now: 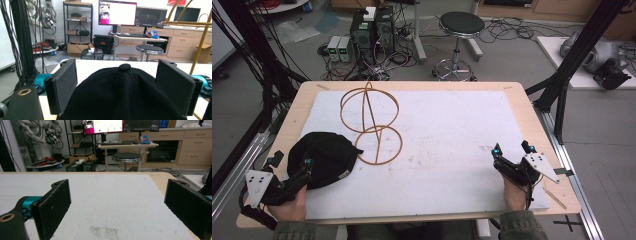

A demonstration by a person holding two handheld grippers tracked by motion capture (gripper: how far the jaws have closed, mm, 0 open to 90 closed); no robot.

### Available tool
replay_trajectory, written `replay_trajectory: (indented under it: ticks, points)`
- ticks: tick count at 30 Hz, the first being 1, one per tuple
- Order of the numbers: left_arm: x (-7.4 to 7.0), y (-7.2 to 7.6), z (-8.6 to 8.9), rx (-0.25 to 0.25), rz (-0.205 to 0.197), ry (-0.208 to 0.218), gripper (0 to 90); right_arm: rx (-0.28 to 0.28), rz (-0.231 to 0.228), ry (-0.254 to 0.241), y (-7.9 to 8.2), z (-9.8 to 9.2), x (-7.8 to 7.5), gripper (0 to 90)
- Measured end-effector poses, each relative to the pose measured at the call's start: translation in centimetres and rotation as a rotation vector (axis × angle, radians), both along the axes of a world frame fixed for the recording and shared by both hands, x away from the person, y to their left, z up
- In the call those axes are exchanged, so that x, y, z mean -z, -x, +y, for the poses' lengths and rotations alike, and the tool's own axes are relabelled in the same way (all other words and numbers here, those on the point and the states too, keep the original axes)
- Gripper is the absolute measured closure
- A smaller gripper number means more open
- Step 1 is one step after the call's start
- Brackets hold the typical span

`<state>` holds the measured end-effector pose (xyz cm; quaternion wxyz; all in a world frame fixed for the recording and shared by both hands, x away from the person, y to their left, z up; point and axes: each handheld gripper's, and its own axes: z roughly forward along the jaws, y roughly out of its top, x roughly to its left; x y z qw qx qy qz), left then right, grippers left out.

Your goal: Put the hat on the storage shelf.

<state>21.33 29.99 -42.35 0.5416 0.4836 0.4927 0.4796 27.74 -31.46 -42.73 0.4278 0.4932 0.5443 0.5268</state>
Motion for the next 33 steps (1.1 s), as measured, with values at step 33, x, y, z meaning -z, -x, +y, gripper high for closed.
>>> replay_trajectory:
  ticks: [33]
  points:
    - [0.03, -0.25, 0.23, 0.038, 0.039, 0.008, 17.5, -0.016, 0.023, -0.036, -0.18, -0.18, 0.22, 6.1]
